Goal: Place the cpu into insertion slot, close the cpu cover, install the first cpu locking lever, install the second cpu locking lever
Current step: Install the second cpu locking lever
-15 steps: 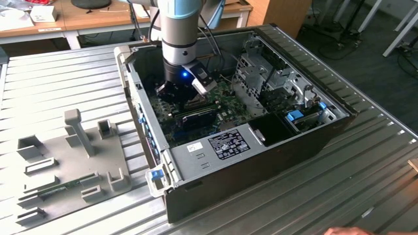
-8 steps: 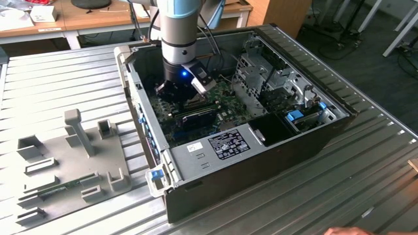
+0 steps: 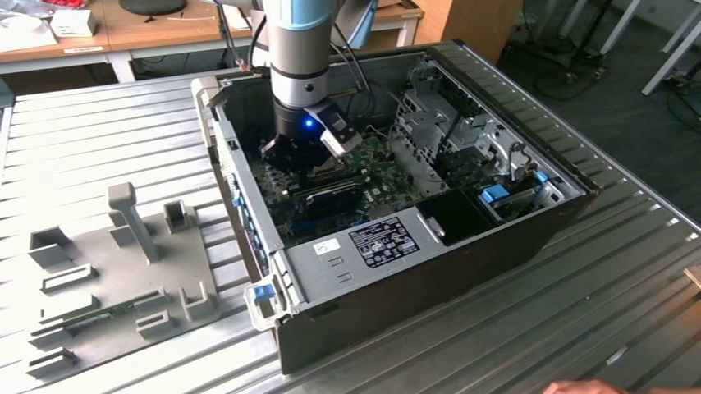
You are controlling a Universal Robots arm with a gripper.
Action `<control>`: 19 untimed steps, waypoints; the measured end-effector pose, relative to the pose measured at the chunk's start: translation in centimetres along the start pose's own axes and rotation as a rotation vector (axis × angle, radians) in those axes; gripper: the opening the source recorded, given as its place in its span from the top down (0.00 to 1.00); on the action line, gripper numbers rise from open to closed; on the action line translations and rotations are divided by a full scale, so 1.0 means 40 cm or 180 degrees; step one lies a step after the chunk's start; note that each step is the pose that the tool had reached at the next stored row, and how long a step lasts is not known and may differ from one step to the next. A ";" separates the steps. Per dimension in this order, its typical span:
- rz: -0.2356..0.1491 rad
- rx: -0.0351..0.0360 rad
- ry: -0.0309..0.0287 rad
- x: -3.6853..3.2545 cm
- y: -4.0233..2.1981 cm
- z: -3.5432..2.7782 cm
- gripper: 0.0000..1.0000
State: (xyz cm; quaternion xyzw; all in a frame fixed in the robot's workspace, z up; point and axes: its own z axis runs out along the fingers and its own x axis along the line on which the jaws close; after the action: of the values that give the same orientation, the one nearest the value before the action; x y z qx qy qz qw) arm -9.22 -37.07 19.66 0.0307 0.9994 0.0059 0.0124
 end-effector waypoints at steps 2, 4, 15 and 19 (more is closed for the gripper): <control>0.0000 0.0000 0.0000 0.000 0.000 -0.001 0.89; 0.0000 0.0001 0.0000 0.000 0.000 -0.006 0.89; 0.0000 -0.0002 0.0000 -0.001 0.000 -0.022 0.89; -0.0002 -0.0025 0.0002 -0.001 0.000 -0.022 0.89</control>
State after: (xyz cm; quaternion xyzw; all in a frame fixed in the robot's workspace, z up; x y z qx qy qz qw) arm -9.23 -37.06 20.54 0.0304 0.9994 0.0098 0.0122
